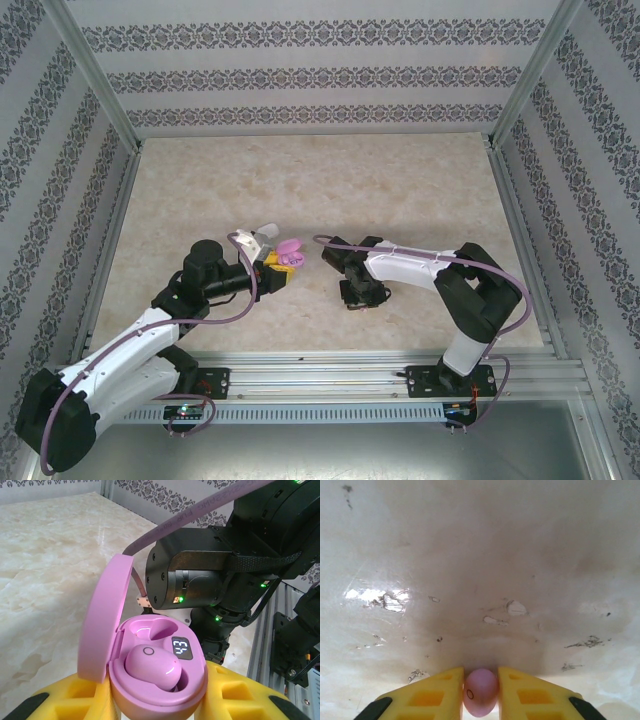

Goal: Insert the wireless bluetooth earbuds into the charging case

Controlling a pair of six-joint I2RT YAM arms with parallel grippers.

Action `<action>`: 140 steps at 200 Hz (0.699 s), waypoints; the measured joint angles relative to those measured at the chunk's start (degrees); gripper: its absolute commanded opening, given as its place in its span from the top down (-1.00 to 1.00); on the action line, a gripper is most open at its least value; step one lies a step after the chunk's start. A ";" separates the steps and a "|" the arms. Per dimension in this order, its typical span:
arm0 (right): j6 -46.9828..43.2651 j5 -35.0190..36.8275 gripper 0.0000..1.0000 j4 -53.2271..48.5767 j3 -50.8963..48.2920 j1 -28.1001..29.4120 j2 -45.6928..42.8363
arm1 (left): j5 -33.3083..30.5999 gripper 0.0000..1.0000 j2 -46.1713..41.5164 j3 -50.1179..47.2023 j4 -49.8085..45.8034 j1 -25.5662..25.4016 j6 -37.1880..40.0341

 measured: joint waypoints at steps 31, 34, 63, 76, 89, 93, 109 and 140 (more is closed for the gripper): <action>0.04 -0.17 0.69 0.28 -0.37 0.00 -1.22 | 0.00 0.94 -0.02 0.00 0.00 0.00 0.00; 0.04 -0.28 0.70 0.33 -0.42 0.00 -1.51 | 0.00 0.94 -0.02 0.00 0.02 0.00 0.00; 0.07 -0.61 0.72 0.39 -0.76 -0.07 -7.45 | 0.00 0.94 0.00 0.00 0.02 0.00 0.00; 0.02 -0.81 0.73 0.46 -0.72 -0.13 -11.04 | 0.02 0.94 -0.02 0.00 0.02 0.00 0.00; -0.02 -1.14 0.75 0.55 -0.48 -0.13 -14.75 | 0.24 0.94 -0.02 0.00 0.04 0.00 0.00; -0.02 -1.25 0.75 0.63 -0.42 -0.13 -15.67 | 0.35 0.94 0.00 0.00 0.07 0.00 -0.02; -0.15 -2.23 0.77 1.51 0.35 -0.11 -20.37 | 1.18 0.94 0.00 0.00 0.42 0.00 -0.04; -0.48 -5.31 0.80 6.82 1.84 -0.11 -29.09 | 3.67 0.94 0.00 0.00 2.49 0.00 -0.13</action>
